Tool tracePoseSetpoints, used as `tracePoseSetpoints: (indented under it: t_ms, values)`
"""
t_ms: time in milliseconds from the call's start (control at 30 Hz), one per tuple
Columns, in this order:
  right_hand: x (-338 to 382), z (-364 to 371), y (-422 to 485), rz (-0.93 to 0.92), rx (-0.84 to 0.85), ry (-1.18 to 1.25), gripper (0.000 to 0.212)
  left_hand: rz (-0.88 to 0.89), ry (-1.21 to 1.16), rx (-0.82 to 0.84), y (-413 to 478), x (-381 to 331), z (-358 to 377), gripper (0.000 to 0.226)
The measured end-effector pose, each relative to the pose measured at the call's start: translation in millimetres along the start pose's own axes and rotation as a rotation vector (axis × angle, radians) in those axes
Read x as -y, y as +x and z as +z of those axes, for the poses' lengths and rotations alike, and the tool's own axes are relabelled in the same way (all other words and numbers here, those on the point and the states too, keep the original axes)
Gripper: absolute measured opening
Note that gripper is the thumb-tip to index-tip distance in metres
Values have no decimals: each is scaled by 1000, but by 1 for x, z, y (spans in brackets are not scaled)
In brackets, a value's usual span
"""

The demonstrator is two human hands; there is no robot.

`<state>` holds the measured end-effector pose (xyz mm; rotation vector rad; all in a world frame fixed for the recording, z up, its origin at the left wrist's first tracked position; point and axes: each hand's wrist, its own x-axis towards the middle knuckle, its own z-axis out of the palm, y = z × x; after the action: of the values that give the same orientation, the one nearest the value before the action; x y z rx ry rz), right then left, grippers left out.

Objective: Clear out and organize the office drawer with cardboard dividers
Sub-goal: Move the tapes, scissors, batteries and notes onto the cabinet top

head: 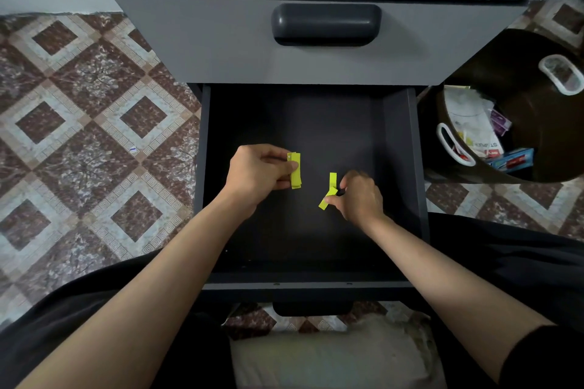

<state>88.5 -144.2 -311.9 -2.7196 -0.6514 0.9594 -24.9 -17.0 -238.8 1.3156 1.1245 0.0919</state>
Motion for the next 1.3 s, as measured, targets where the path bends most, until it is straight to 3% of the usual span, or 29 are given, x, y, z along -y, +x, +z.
tracePoseSetpoints:
  t_ms: [167, 400, 700, 967, 1167, 1300]
  values:
    - [1, 4, 1, -54, -34, 83, 24, 2, 23, 14, -1, 0, 1, 16]
    - [3, 5, 1, -135, -35, 90, 21, 2, 40, 11, -1, 1, 3, 11]
    - [6, -1, 9, -64, -70, 266, 21, 17, 38, 22, -1, 0, 1, 14]
    - [14, 1, 13, -231, 11, 155, 24, 52, 51, 28, 0, 2, 1, 15]
    - [11, 4, 9, -298, -53, -48, 35, 69, 47, 31, 0, 1, -1, 14]
    - [14, 7, 8, -284, -77, -107, 22, 72, 58, 31, 0, 1, 0, 15]
